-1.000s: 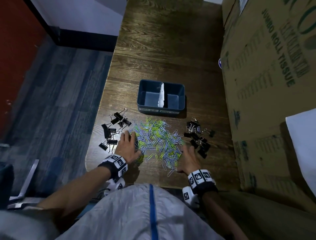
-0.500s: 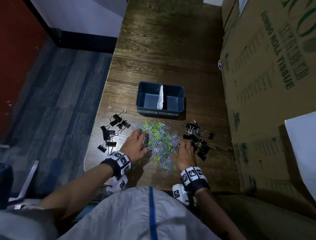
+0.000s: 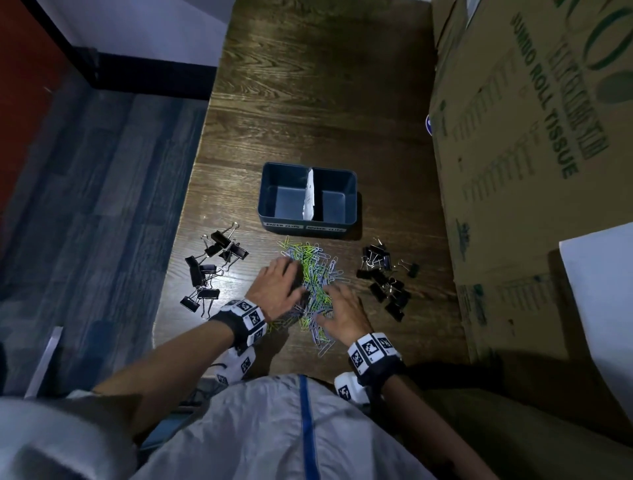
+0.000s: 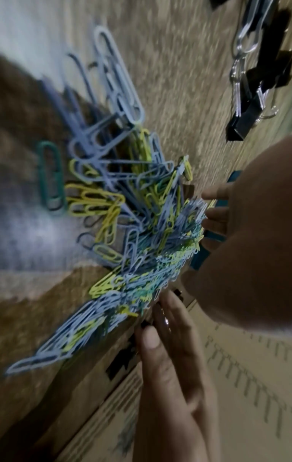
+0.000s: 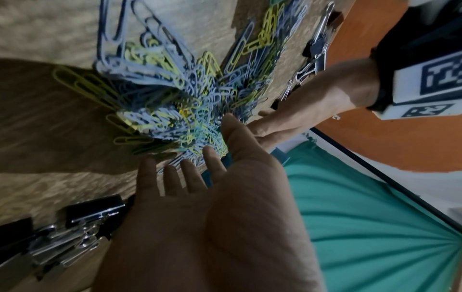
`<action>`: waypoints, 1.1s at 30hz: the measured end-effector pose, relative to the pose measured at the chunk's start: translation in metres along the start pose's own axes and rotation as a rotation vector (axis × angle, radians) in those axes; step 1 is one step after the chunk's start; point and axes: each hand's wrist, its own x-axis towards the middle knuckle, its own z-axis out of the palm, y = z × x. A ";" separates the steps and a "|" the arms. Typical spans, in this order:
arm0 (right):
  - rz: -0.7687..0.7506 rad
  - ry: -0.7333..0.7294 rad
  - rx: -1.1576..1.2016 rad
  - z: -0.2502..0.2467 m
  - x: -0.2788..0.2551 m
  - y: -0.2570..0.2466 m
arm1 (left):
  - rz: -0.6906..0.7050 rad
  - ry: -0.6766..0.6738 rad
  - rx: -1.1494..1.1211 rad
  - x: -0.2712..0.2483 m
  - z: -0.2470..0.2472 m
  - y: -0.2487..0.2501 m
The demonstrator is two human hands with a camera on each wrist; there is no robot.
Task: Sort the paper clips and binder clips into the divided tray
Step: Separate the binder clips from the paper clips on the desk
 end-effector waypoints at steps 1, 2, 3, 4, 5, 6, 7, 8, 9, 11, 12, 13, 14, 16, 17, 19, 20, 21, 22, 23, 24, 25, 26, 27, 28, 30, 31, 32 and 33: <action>0.005 0.035 0.014 -0.005 0.003 0.000 | -0.024 0.027 0.000 0.007 -0.003 -0.003; 0.016 0.048 0.015 -0.010 0.007 -0.001 | -0.060 0.044 -0.004 0.013 -0.006 -0.005; 0.032 0.042 0.005 -0.014 0.012 -0.002 | -0.109 0.041 -0.012 0.020 -0.009 -0.006; 0.054 0.019 -0.004 -0.018 0.018 -0.002 | -0.154 0.021 -0.018 0.026 -0.011 -0.006; 0.084 -0.017 0.000 -0.021 0.026 -0.004 | -0.187 -0.016 -0.026 0.033 -0.012 -0.005; 0.114 -0.058 0.016 -0.022 0.033 -0.006 | -0.205 -0.061 -0.038 0.038 -0.013 -0.004; 0.137 -0.094 0.033 -0.023 0.040 -0.009 | -0.211 -0.107 -0.044 0.043 -0.014 -0.002; 0.149 -0.124 0.039 -0.023 0.046 -0.012 | -0.202 -0.146 -0.045 0.046 -0.012 0.000; 0.148 -0.152 0.030 -0.021 0.051 -0.015 | -0.180 -0.172 -0.044 0.047 -0.009 0.001; 0.117 -0.199 -0.022 -0.014 0.057 -0.023 | -0.101 -0.189 -0.043 0.044 -0.006 0.002; 0.091 -0.210 -0.044 -0.010 0.058 -0.025 | -0.055 -0.199 -0.034 0.040 -0.004 -0.001; 0.065 -0.215 -0.045 -0.007 0.057 -0.027 | -0.012 -0.213 -0.017 0.036 -0.004 -0.005; 0.045 -0.209 -0.028 -0.005 0.056 -0.029 | 0.036 -0.225 0.002 0.032 -0.004 -0.009; 0.015 -0.133 0.016 -0.008 0.055 -0.030 | 0.123 -0.238 0.026 0.024 -0.006 -0.017; -0.008 -0.069 0.020 -0.012 0.056 -0.029 | 0.150 -0.234 0.034 0.020 -0.008 -0.020; -0.046 0.016 0.008 -0.021 0.063 -0.028 | 0.176 -0.209 0.039 0.011 -0.008 -0.023; -0.037 0.011 0.007 -0.025 0.067 -0.028 | 0.176 -0.189 0.043 0.005 -0.009 -0.023; -0.011 -0.023 0.005 -0.029 0.072 -0.029 | 0.166 -0.169 0.049 0.000 -0.007 -0.024; 0.012 -0.068 -0.009 -0.031 0.078 -0.030 | 0.147 -0.144 0.051 -0.006 -0.005 -0.026; 0.019 -0.107 -0.043 -0.032 0.084 -0.031 | 0.120 -0.120 0.045 -0.011 -0.003 -0.029; 0.010 -0.135 -0.098 -0.030 0.088 -0.033 | 0.093 -0.101 0.037 -0.016 0.000 -0.033; -0.011 -0.151 -0.158 -0.027 0.090 -0.035 | 0.069 -0.087 0.027 -0.021 0.003 -0.038; -0.042 -0.160 -0.211 -0.024 0.090 -0.037 | 0.050 -0.080 0.019 -0.025 0.005 -0.042; -0.081 -0.166 -0.253 -0.019 0.088 -0.039 | 0.036 -0.078 0.019 -0.030 0.006 -0.046; -0.127 -0.173 -0.289 -0.015 0.085 -0.040 | 0.026 -0.076 0.028 -0.034 0.007 -0.049; -0.218 -0.182 -0.358 -0.008 0.077 -0.041 | 0.017 -0.069 0.038 -0.043 0.006 -0.053; -0.258 -0.185 -0.382 -0.007 0.073 -0.040 | 0.012 -0.073 0.042 -0.046 0.006 -0.055; -0.289 -0.194 -0.389 -0.006 0.069 -0.038 | 0.007 -0.077 0.048 -0.050 0.005 -0.055; -0.315 -0.204 -0.382 -0.006 0.066 -0.035 | 0.002 -0.085 0.056 -0.052 0.004 -0.055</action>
